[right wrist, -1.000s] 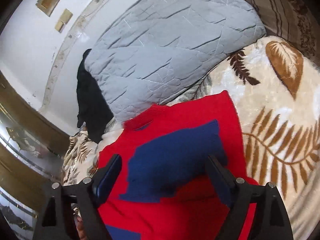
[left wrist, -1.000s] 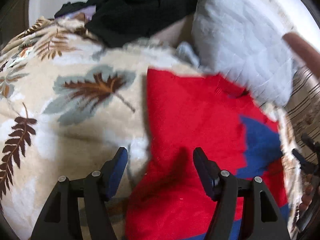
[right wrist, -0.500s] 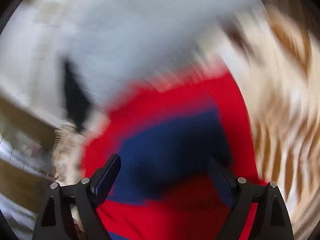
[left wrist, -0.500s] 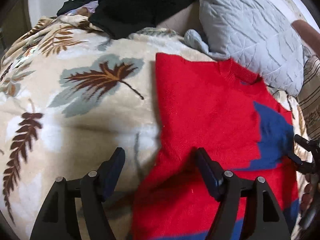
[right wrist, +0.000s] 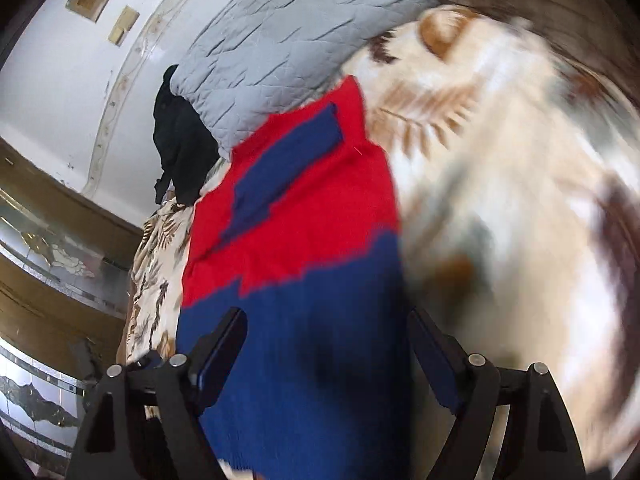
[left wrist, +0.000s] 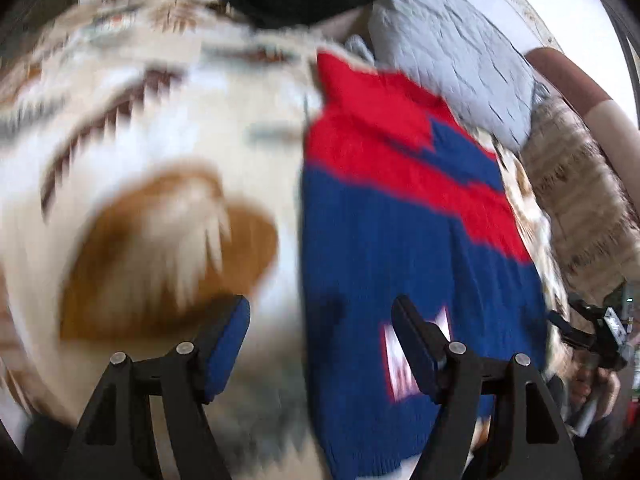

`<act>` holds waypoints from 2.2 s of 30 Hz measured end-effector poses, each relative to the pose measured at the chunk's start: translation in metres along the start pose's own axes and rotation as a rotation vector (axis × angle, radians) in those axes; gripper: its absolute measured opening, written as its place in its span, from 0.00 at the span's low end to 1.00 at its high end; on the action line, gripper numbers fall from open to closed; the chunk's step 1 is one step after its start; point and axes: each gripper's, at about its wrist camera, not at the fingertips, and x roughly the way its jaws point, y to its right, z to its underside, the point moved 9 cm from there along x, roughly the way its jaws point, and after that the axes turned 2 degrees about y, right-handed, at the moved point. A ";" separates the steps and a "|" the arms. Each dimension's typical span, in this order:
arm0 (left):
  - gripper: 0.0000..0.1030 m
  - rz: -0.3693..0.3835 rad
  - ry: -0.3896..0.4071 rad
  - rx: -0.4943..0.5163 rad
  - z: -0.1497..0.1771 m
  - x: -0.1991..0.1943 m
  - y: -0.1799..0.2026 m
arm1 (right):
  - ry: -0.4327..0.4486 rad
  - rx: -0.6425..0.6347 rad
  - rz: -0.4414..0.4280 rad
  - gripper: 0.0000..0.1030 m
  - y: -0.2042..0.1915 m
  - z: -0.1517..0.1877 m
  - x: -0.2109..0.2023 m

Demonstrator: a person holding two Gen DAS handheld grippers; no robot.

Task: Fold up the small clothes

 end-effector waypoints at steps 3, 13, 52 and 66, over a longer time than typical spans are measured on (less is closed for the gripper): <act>0.72 0.030 -0.003 -0.019 0.024 -0.005 0.007 | -0.019 0.028 -0.010 0.83 0.013 0.032 -0.012; 0.72 0.063 -0.058 0.006 0.062 -0.007 0.025 | -0.085 0.046 -0.065 0.77 0.007 0.081 -0.004; 0.04 0.066 0.056 -0.078 0.053 -0.044 0.013 | -0.138 0.045 -0.031 0.06 0.010 0.087 -0.018; 0.04 0.027 -0.048 -0.154 0.069 -0.006 -0.011 | -0.198 0.107 -0.014 0.06 0.036 0.093 0.001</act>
